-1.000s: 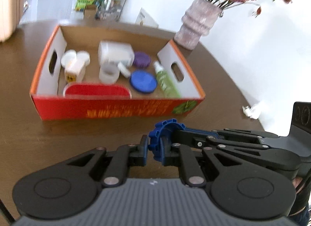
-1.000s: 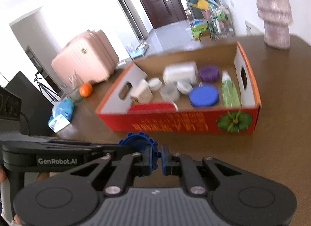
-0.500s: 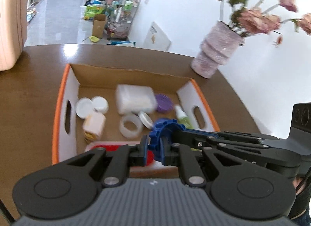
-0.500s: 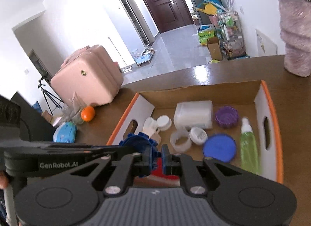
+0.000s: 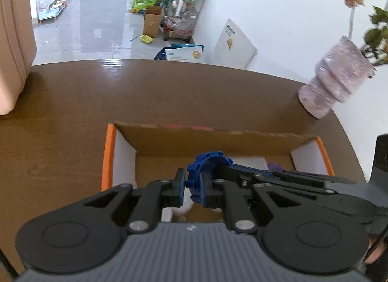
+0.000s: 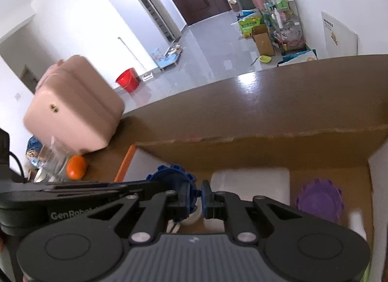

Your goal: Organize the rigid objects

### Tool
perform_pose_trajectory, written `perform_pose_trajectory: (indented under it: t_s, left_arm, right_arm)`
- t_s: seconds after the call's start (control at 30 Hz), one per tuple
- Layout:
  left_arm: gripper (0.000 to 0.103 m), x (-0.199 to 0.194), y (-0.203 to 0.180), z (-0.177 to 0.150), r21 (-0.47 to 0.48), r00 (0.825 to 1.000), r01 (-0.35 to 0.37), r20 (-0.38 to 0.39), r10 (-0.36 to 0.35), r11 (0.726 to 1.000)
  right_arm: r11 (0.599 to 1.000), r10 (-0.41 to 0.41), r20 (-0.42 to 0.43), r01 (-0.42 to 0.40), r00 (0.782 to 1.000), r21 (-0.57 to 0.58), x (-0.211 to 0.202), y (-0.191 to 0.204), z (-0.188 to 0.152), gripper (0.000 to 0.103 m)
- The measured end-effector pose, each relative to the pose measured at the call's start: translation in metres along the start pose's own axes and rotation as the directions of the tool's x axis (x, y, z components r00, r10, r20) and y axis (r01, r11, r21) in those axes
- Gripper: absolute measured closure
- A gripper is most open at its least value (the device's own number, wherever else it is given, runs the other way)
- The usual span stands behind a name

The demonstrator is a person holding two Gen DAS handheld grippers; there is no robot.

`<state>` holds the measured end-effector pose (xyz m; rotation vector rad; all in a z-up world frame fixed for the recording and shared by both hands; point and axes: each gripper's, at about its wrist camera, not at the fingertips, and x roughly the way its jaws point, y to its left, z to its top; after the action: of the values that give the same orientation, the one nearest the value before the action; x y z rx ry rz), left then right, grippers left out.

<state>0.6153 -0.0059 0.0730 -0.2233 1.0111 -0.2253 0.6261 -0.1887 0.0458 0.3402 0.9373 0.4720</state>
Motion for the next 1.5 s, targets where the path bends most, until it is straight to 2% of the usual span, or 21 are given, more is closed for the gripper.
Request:
perform_pose_trajectory:
  t_s: [0.1,0.17,0.27,0.33,0.4,0.5,0.6,0.63,0.8,0.87,1.0,1.13,1.17,1.27,1.33,1.4,1.5]
  left_arm:
    - [0.09,0.016,0.008,0.003,-0.02,0.999,-0.049,-0.017,0.049,0.999]
    - [0.09,0.019,0.013,0.002,-0.025,0.999,-0.037,-0.021,0.037,0.999]
    - [0.082,0.018,0.015,0.001,-0.029,0.999,-0.035,-0.028,0.034,0.999]
    - [0.072,0.011,0.011,-0.001,-0.01,0.998,-0.057,-0.021,0.056,0.998]
    - [0.066,0.0,0.007,-0.005,0.008,0.998,-0.056,-0.009,0.056,0.998]
    - [0.064,-0.021,0.002,-0.011,0.019,0.999,-0.048,0.002,0.048,0.999]
    - [0.058,-0.043,-0.006,-0.022,0.036,0.999,-0.042,-0.002,0.042,0.998]
    - [0.054,-0.05,-0.008,-0.027,0.043,0.999,-0.04,-0.003,0.04,0.998]
    - [0.052,-0.089,-0.015,-0.065,0.054,0.999,-0.038,-0.001,0.038,0.998]
    - [0.049,-0.104,-0.016,-0.082,0.062,0.999,-0.048,0.0,0.048,0.997]
    - [0.035,-0.131,-0.022,-0.118,0.107,0.998,-0.07,0.011,0.069,0.992]
    - [0.024,-0.153,-0.03,-0.152,0.132,0.995,-0.096,0.039,0.092,0.987]
    - [0.023,-0.158,-0.032,-0.16,0.138,0.994,-0.104,0.045,0.099,0.985]
    - [0.016,-0.168,-0.042,-0.188,0.167,0.986,-0.16,0.079,0.148,0.973]
    - [0.006,-0.177,-0.044,-0.205,0.174,0.98,-0.18,0.117,0.161,0.968]
    - [0.005,-0.185,-0.048,-0.22,0.181,0.974,-0.194,0.15,0.168,0.964]
    - [0.003,-0.198,-0.051,-0.244,0.176,0.961,-0.229,0.2,0.193,0.957]
  right_arm:
    - [1.0,-0.011,0.005,0.011,1.0,-0.015,0.015,0.001,0.003,0.092]
    - [0.999,-0.022,0.022,0.023,1.0,-0.042,0.016,0.004,0.001,0.091]
    - [0.996,-0.051,0.018,0.052,0.999,-0.072,0.015,0.01,0.002,0.09]
    - [0.993,-0.085,0.015,0.086,0.996,-0.083,0.013,0.014,0.004,0.086]
    - [0.988,-0.116,0.02,0.117,0.993,-0.103,0.005,0.017,0.003,0.082]
    - [0.99,-0.115,0.022,0.116,0.993,-0.084,-0.015,0.015,0.0,0.082]
    - [0.986,-0.138,0.01,0.138,0.99,-0.095,-0.039,0.015,-0.008,0.082]
    - [0.984,-0.15,0.008,0.15,0.989,-0.098,-0.049,0.015,-0.012,0.081]
    - [0.974,-0.207,0.004,0.207,0.978,-0.092,-0.102,0.005,-0.04,0.077]
    - [0.969,-0.23,0.001,0.229,0.973,-0.089,-0.124,0.0,-0.053,0.068]
    - [0.953,-0.281,-0.017,0.277,0.959,-0.119,-0.16,-0.002,-0.087,0.064]
    - [0.931,-0.341,-0.006,0.336,0.94,-0.142,-0.19,-0.003,-0.117,0.044]
    - [0.929,-0.345,-0.002,0.341,0.939,-0.142,-0.196,-0.002,-0.125,0.042]
    - [0.927,-0.352,0.003,0.348,0.936,-0.141,-0.208,0.001,-0.145,0.04]
    - [0.922,-0.361,0.017,0.359,0.932,-0.144,-0.216,0.003,-0.16,0.035]
    - [0.919,-0.366,0.032,0.366,0.93,-0.147,-0.224,0.004,-0.176,0.031]
    - [0.924,-0.339,0.063,0.345,0.939,-0.162,-0.234,0.006,-0.199,0.026]
